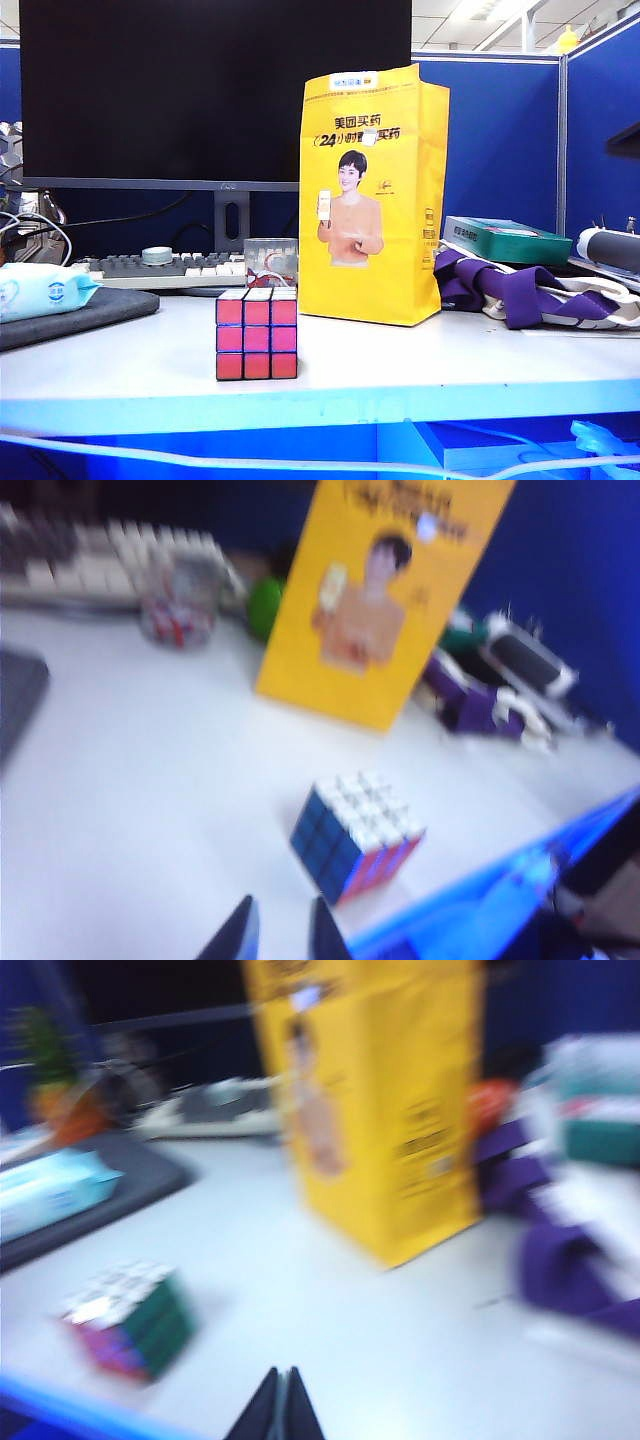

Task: Pick up the Rubik's Cube and throw it into the yellow paper bag.

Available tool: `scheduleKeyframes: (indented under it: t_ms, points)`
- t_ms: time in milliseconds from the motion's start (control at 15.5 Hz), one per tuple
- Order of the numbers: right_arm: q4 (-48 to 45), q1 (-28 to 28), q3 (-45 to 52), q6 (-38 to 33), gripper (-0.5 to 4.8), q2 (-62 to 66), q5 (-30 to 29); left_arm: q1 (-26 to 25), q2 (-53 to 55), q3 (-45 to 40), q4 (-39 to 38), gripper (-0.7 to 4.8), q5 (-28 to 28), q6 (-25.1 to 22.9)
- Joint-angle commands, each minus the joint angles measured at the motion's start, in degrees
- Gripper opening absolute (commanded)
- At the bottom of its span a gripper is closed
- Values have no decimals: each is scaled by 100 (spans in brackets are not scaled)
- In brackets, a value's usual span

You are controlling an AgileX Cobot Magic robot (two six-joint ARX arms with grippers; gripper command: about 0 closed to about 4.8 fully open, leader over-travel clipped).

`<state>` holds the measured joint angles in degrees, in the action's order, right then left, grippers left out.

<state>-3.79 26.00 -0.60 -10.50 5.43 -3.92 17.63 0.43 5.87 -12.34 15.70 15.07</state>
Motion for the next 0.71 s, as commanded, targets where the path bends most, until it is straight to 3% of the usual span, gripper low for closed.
scheduleKeyframes:
  t_ms: [65, 194, 259, 453, 517, 711]
  points:
    - [11, 2, 52, -197, -4, -4, -284, 0, 28, 76, -39, 83, 393, 101]
    - [-103, 2, 50, -197, -4, -4, -284, -2, 428, 485, 52, 83, 50, 365]
    - [-136, 0, 7, -323, -4, -2, -192, 0, 1532, 1180, 179, 84, 149, 243]
    - [-70, -4, -328, -138, -4, 39, 208, 0, 3679, 2695, -11, 87, 1025, -240]
    - [114, -7, -632, 125, -4, 129, 463, 0, 4457, 3401, -450, 92, 1137, -590]
    - [496, -9, -1366, 223, -4, 621, 774, 0, 5549, 4723, -1803, 192, 1132, -1346]
